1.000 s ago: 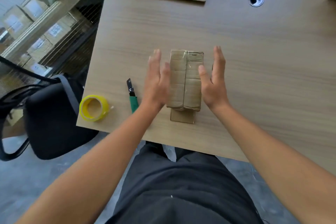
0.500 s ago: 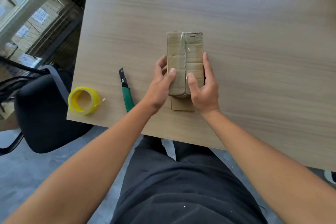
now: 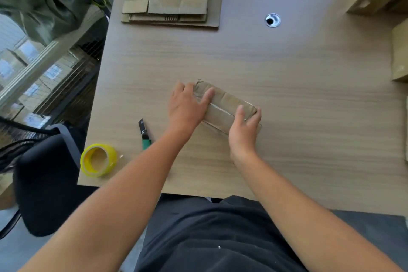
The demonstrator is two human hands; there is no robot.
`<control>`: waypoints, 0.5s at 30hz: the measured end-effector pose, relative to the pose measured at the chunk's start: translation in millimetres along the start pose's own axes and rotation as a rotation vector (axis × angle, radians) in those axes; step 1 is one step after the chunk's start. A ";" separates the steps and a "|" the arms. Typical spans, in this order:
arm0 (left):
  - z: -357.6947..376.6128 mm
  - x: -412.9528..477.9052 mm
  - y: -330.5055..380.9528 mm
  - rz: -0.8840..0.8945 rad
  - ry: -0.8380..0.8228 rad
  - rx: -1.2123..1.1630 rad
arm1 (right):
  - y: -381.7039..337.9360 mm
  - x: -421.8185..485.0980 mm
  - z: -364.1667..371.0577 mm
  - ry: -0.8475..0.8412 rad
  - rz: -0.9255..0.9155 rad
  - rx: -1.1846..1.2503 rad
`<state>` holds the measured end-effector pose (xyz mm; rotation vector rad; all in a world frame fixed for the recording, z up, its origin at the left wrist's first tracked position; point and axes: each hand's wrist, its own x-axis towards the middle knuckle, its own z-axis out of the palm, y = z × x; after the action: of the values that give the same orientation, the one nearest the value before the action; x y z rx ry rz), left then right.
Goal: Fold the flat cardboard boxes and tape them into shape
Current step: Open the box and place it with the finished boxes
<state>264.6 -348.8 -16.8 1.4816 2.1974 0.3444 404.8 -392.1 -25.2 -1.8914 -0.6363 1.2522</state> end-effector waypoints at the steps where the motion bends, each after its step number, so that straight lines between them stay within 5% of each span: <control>1: 1.8 -4.1 -2.7 -0.031 -0.022 -0.055 | 2.5 2.5 -1.2 -0.024 0.025 0.058; 8: -21.8 16.4 -1.3 -0.297 -0.422 -0.541 | 2.9 7.1 -10.0 -0.135 0.189 0.307; 11: -32.1 14.0 -6.6 -0.197 -0.456 -0.597 | -16.9 8.2 -24.2 -0.199 0.290 0.095; 15: -53.2 1.6 -20.2 -0.062 -0.439 -0.837 | -58.2 -9.3 -46.4 -0.276 0.123 0.285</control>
<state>220.9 -352.5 19.5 0.9030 1.4577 0.7261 444.2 -380.1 37.6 -1.5564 -0.4562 1.6097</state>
